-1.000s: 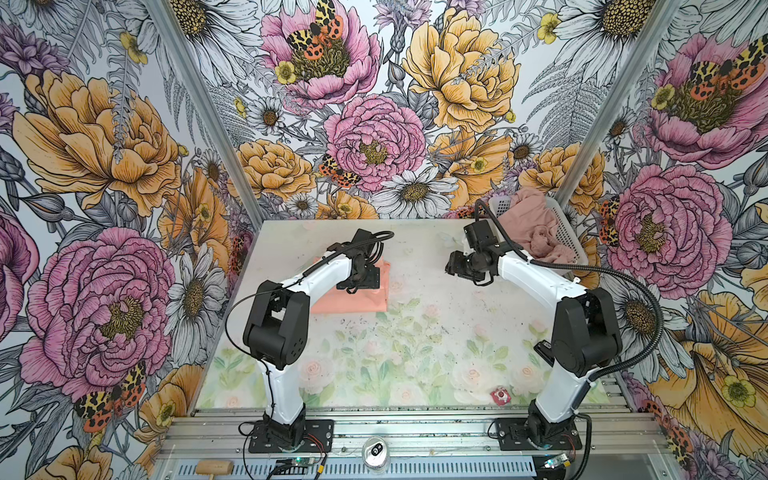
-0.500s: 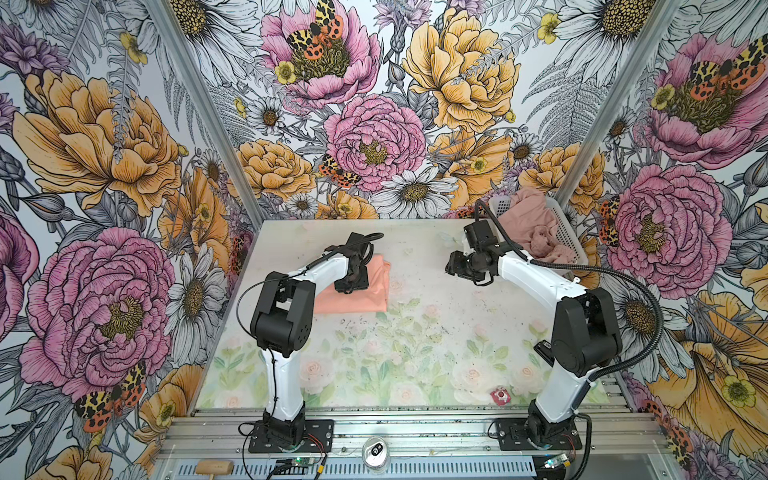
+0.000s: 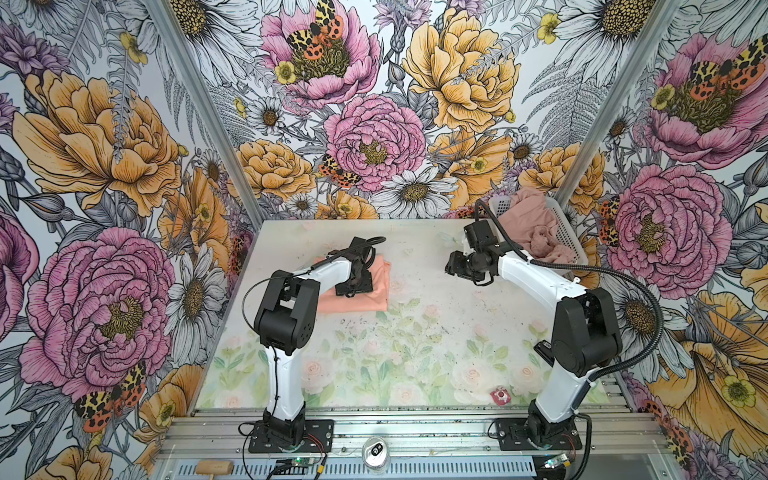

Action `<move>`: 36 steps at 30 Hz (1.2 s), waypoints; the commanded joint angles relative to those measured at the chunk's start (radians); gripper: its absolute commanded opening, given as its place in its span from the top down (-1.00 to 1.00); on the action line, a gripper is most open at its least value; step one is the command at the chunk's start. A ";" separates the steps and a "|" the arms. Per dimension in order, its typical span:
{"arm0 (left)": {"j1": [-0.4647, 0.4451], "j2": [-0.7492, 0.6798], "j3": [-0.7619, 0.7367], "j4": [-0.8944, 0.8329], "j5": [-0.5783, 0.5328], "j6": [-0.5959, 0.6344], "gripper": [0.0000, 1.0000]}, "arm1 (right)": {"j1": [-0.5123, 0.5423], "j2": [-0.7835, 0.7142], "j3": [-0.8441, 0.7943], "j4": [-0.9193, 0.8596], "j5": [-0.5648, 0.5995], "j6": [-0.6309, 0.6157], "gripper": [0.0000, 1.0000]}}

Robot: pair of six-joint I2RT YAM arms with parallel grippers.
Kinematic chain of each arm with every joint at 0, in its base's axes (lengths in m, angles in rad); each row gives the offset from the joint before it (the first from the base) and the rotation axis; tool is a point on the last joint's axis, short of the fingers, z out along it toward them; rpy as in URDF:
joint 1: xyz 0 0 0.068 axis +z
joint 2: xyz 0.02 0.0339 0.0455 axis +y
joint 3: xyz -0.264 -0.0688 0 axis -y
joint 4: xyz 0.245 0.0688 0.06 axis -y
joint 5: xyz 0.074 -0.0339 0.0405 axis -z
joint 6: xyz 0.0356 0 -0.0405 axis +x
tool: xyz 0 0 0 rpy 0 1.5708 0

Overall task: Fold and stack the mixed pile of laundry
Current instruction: 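Drag the folded pink shirt toward the table's near corner with the left gripper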

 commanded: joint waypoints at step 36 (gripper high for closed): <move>0.375 -0.240 -0.241 -0.239 -0.084 0.173 -0.56 | 0.007 -0.046 0.008 0.034 -0.046 0.005 -0.15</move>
